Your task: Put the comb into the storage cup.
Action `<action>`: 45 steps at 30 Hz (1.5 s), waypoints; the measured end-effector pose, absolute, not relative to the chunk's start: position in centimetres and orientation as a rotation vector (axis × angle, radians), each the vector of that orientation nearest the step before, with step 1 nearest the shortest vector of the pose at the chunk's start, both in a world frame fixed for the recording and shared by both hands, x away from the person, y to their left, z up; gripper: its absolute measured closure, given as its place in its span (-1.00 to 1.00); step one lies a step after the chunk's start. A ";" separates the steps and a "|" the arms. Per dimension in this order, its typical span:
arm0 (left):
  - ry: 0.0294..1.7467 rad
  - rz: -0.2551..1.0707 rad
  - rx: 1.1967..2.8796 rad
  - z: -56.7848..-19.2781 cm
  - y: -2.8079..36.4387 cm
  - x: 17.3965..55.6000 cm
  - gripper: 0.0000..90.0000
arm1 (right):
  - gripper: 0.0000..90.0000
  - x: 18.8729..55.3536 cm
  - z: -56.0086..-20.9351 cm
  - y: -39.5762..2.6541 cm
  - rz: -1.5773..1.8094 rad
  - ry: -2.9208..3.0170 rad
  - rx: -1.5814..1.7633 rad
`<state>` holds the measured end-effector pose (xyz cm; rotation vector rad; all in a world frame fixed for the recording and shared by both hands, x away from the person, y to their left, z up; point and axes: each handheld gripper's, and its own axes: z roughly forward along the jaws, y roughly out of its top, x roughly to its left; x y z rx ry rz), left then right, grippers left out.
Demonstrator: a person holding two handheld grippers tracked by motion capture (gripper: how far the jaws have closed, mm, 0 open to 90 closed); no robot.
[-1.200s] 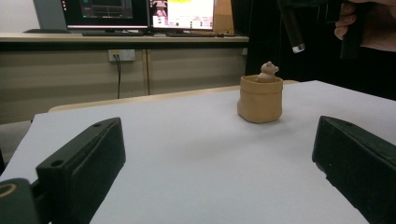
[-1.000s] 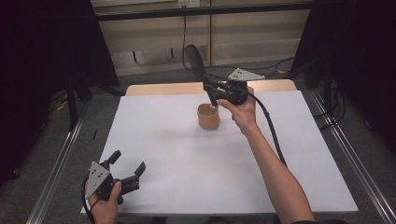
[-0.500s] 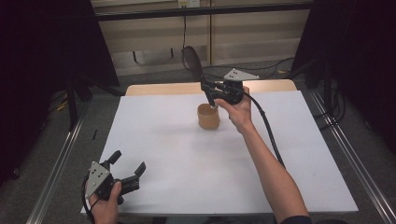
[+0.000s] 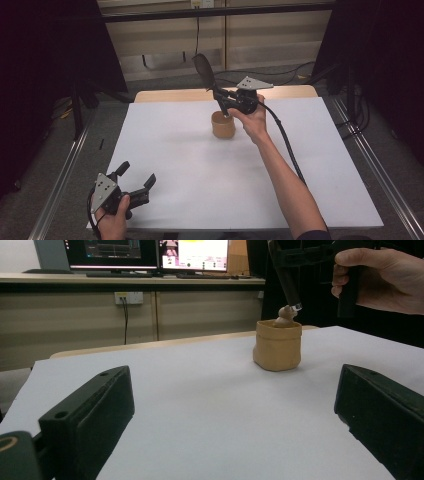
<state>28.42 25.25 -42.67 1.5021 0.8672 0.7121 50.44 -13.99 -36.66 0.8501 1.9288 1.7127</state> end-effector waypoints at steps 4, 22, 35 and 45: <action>0.866 0.713 1.500 -42.6 25.2 28.4 -0.94 | 0.62 50.5 -36.9 -13.9 1.717 1.933 0.844; 0.867 0.712 1.507 -42.7 25.2 28.4 -0.94 | 0.62 51.0 -38.2 -13.7 1.693 1.955 0.848; 0.864 0.707 1.513 -42.7 25.2 28.5 -0.94 | 0.62 51.1 -39.0 -13.5 1.678 1.965 0.850; 0.865 0.711 1.523 -42.8 25.1 28.5 -0.94 | 0.62 50.7 -39.7 -13.7 1.678 1.967 0.862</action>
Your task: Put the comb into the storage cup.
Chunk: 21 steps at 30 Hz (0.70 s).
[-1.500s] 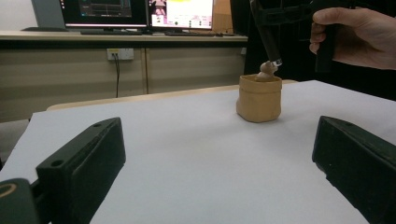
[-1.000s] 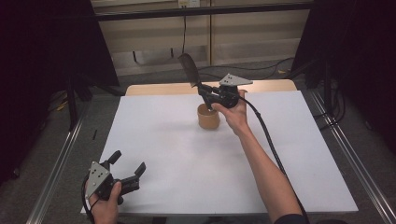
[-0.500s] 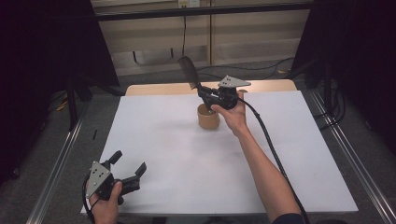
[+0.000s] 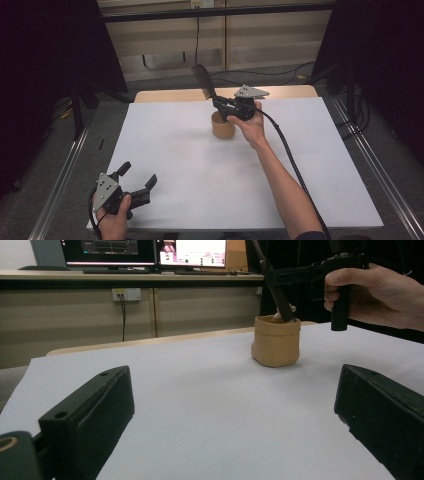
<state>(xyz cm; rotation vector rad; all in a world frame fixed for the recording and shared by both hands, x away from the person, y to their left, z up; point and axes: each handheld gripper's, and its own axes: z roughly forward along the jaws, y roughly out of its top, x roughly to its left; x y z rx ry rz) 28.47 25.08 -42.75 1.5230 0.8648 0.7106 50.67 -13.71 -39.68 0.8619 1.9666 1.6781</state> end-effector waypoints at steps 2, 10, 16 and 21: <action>0.862 0.710 1.525 -42.8 25.1 28.5 -0.94 | 0.62 50.7 -39.9 -13.8 1.681 1.964 0.869; 0.865 0.711 1.524 -42.8 25.1 28.5 -0.94 | 0.62 50.5 -40.5 -13.9 1.678 1.963 0.871; 0.864 0.711 1.523 -42.8 25.1 28.5 -0.94 | 0.62 50.5 -40.6 -13.8 1.662 1.966 0.864; 0.866 0.708 1.520 -42.8 25.1 28.5 -0.94 | 0.62 50.5 -40.8 -13.7 1.651 1.975 0.859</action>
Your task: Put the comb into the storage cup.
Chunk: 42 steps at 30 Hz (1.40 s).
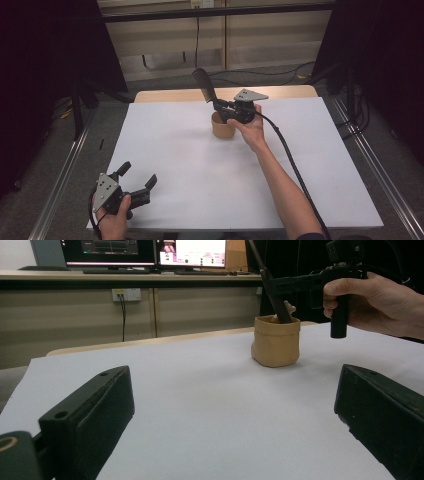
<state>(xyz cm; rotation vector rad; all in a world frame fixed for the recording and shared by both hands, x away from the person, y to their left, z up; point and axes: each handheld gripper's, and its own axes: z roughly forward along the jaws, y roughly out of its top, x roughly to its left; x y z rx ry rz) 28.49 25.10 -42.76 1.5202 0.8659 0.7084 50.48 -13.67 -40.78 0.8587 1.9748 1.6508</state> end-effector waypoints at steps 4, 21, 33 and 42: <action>0.864 0.709 1.523 -42.8 25.1 28.5 -0.94 | 0.62 50.3 -41.0 -13.7 1.647 1.978 0.855; 0.861 0.712 1.519 -42.7 25.1 28.5 -0.94 | 0.61 49.8 -41.9 -14.1 1.608 2.017 0.862; 0.858 0.702 1.523 -42.7 25.0 28.5 -0.94 | 0.61 49.6 -42.5 -14.0 1.569 2.059 0.867; 0.860 0.693 1.524 -42.8 24.9 28.5 -0.94 | 0.61 49.3 -43.2 -14.0 1.537 2.075 0.869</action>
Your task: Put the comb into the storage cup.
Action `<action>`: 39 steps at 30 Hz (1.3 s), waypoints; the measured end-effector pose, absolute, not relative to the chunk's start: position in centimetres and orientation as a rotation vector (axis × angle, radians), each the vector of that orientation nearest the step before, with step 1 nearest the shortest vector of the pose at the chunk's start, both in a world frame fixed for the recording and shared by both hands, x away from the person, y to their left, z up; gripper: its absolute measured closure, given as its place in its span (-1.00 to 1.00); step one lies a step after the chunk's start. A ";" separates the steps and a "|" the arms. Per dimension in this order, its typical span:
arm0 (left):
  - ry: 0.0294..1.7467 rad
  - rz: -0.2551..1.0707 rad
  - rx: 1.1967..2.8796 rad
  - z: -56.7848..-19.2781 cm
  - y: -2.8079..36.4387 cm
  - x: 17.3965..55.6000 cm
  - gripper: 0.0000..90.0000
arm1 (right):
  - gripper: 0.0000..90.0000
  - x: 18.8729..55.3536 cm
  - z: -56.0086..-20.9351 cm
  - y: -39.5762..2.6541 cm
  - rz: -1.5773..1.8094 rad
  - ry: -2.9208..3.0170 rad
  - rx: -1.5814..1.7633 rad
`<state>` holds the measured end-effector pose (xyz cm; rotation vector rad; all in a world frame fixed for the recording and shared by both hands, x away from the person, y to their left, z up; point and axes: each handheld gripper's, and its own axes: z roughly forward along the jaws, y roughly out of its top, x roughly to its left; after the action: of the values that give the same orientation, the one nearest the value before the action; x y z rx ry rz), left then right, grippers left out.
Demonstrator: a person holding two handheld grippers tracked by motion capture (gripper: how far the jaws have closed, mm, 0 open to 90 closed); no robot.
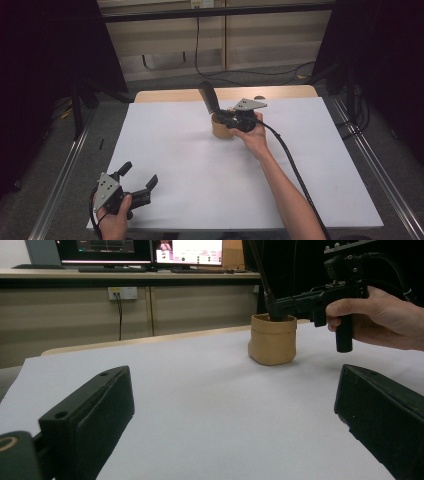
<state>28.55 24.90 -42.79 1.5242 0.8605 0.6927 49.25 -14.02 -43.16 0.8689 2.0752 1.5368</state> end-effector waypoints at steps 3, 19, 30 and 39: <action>0.861 0.694 1.526 -42.8 24.9 28.5 -0.94 | 0.61 49.2 -43.2 -14.0 1.534 2.077 0.867; 0.856 0.702 1.530 -42.7 25.0 28.5 -0.94 | 0.36 48.9 -42.9 -14.2 1.560 2.068 0.880; 0.859 0.700 1.529 -42.7 25.0 28.5 -0.94 | -0.07 47.9 -41.1 -14.4 1.605 2.002 0.878; 0.870 0.696 1.517 -42.8 24.9 28.5 -0.94 | -0.63 47.6 -40.9 -15.6 1.619 1.928 0.984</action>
<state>28.55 24.93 -42.78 1.5168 0.8701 0.6958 47.58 -15.63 -40.94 0.9843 1.9278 1.6190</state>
